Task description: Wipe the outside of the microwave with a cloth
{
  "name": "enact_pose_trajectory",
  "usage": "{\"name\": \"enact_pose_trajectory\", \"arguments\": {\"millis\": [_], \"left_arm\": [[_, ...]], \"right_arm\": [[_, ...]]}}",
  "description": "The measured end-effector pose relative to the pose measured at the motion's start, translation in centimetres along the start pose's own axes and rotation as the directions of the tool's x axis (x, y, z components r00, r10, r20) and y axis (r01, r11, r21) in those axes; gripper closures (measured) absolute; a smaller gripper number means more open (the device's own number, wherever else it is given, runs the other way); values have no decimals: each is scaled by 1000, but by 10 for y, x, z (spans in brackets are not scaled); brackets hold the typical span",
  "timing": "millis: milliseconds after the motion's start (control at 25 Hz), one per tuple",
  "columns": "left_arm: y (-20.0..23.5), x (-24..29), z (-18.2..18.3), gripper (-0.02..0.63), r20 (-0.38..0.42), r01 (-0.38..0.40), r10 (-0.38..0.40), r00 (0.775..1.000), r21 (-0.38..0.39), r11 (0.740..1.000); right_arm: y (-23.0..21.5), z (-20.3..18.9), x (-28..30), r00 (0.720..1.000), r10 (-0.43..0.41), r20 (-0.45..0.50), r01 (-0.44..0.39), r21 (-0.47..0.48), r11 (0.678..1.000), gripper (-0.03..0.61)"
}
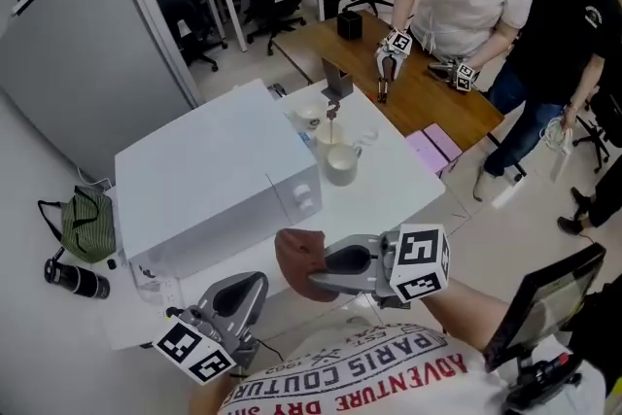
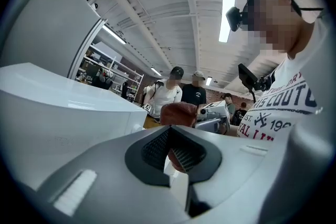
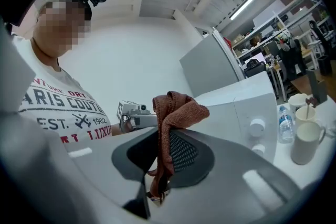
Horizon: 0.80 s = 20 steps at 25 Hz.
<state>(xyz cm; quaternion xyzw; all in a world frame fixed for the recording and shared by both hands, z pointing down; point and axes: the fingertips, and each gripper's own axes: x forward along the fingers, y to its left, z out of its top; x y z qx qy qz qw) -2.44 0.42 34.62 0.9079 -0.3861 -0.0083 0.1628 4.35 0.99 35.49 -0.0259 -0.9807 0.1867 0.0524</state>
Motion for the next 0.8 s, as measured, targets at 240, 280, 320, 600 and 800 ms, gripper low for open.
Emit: {"name": "enact_pose_trajectory", "arguments": {"millis": [240,280,320,600,800], "left_arm": [[7,-14,2,609,-7,-5,5,1000,-12,1000],[8,-16,3,609,-7,-3,3,1000,-11,1000],[8,-18,5,609,-7,0,0,1000,-9,1000],[10,-27,5,609,16,3,-3,1000,-9,1000],[15,-31,0,609,26,-8,8,1000,-4,1000]], "right_arm": [[2,0,19,1000,-22,8,22,5,1000,538],[3,1,22,1000,-21,10,21,3,1000,538],[4,2,25,1000,-22,9,22,2,1000,538],[4,1,33,1000,-24,4,24,-2,1000,538],[2,-3,39,1000,-12,3,12,-10,1000,538]]}}
